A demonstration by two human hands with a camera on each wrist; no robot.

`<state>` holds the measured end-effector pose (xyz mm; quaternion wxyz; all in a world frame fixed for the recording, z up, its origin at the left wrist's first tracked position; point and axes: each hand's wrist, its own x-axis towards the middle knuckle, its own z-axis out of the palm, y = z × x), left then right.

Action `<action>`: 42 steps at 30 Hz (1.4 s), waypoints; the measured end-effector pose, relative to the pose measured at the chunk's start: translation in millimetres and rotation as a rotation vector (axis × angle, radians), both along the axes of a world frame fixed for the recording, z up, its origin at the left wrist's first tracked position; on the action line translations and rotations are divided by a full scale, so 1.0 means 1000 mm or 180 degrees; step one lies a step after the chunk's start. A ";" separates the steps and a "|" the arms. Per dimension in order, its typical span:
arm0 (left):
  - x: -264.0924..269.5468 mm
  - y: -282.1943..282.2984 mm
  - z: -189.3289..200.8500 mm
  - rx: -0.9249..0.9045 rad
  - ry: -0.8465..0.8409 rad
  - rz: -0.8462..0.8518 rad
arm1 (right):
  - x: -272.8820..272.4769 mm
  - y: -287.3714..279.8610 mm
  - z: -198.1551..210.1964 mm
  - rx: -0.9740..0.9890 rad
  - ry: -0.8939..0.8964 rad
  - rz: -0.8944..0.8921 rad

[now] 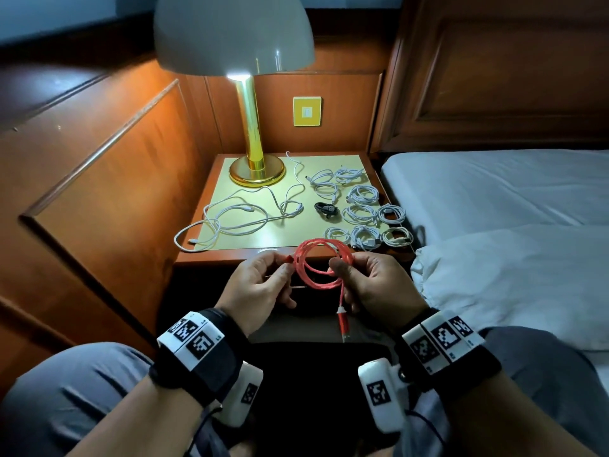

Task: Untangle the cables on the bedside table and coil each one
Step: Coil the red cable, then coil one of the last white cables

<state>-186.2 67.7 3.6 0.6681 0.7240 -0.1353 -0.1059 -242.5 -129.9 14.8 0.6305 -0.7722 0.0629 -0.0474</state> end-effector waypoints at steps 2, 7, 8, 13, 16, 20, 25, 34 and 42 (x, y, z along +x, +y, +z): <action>-0.001 0.002 0.002 -0.0055 0.0042 0.0146 | 0.002 -0.001 0.007 -0.0037 -0.0084 -0.0120; -0.009 0.013 0.005 0.0197 -0.0022 0.0157 | 0.007 0.009 0.022 0.0150 -0.0225 -0.0281; -0.013 0.017 0.006 0.0347 -0.0079 0.0117 | 0.008 0.010 0.025 0.0217 -0.0202 -0.0265; -0.022 0.031 0.025 0.0929 -0.0322 0.0188 | 0.023 0.003 0.042 0.0350 -0.0099 -0.0238; -0.007 0.040 0.042 0.0954 -0.0460 0.0118 | 0.046 -0.010 0.053 0.0147 0.0025 -0.0316; 0.030 0.055 0.022 0.1102 -0.0358 0.0273 | 0.095 -0.023 0.042 -0.0500 0.0406 -0.0147; 0.093 0.038 -0.016 0.1359 -0.0029 0.0508 | 0.162 -0.023 -0.001 -0.0938 0.0978 -0.0012; 0.172 0.012 -0.036 0.2007 -0.0441 0.0451 | 0.246 -0.016 -0.058 -0.0917 0.1613 0.0007; 0.214 0.048 -0.052 0.3034 -0.0640 0.0630 | 0.255 -0.004 -0.046 -0.2406 0.1589 0.0050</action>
